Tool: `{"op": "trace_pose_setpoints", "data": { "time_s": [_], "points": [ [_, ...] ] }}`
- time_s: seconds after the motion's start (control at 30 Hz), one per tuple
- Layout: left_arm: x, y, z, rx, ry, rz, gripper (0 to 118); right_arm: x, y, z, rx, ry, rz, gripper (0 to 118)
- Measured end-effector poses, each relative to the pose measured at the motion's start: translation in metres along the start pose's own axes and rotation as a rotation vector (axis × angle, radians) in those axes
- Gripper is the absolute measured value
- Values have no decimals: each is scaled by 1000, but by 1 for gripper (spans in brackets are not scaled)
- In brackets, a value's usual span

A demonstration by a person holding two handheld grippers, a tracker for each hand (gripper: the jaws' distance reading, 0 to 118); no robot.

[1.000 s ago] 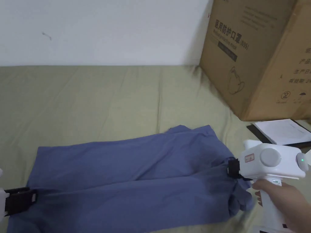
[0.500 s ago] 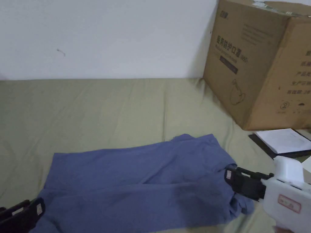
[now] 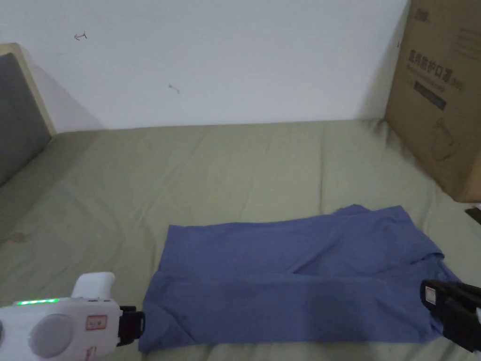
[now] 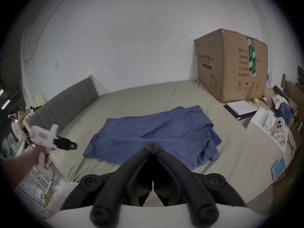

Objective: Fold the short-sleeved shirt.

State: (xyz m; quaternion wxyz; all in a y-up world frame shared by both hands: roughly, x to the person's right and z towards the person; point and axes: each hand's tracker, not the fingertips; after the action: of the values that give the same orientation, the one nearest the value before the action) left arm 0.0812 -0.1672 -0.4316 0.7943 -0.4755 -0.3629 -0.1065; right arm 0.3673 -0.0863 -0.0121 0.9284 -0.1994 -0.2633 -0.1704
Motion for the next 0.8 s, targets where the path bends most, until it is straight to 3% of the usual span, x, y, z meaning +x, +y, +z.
{"op": "trace_pose_setpoints", "data": {
  "time_s": [0.03, 0.07, 0.1, 0.2, 0.33, 0.43, 0.47, 0.53, 0.63, 0.67, 0.7, 0.73, 0.8],
  "points": [
    [-2, 0, -16, -32, 40, 12, 80, 1, 0, 0, -7, 11, -16, 0],
    [-4, -1, -33, -66, 79, 36, 109, 1, 0, -1, -14, 19, -24, 0],
    [-4, -4, -48, -79, 99, 46, 116, 2, 0, -2, -20, 21, -23, 0],
    [-14, -1, -88, -49, 102, 72, 115, 2, -2, -7, -47, 3, 12, 0],
    [-13, 2, -132, -172, 178, 63, 118, 0, -4, -13, -65, 0, 42, 0],
    [8, 6, -131, -206, 236, 31, 116, -1, -5, -19, -70, 11, 35, 0],
    [12, 6, -130, -202, 248, 19, 109, 1, -6, -22, -74, 11, 29, 0],
    [27, 5, -111, -158, 233, -11, 77, 3, -7, -27, -85, 7, 7, 0],
    [42, -2, -91, -113, 184, -39, 61, 13, -6, -28, -78, 4, -38, 0],
    [45, -4, -89, -114, 154, -58, 43, 19, -3, -27, -63, -6, -53, 0],
    [47, -6, -89, -116, 170, -74, 24, 25, 0, -24, -43, -28, -63, 0],
    [45, -6, -88, -116, 157, -78, 12, 32, 4, -21, -15, -71, -67, 0],
    [37, 0, -82, -104, 101, -33, 5, 49, 13, -16, 42, -207, -73, 0]
  ]
}}
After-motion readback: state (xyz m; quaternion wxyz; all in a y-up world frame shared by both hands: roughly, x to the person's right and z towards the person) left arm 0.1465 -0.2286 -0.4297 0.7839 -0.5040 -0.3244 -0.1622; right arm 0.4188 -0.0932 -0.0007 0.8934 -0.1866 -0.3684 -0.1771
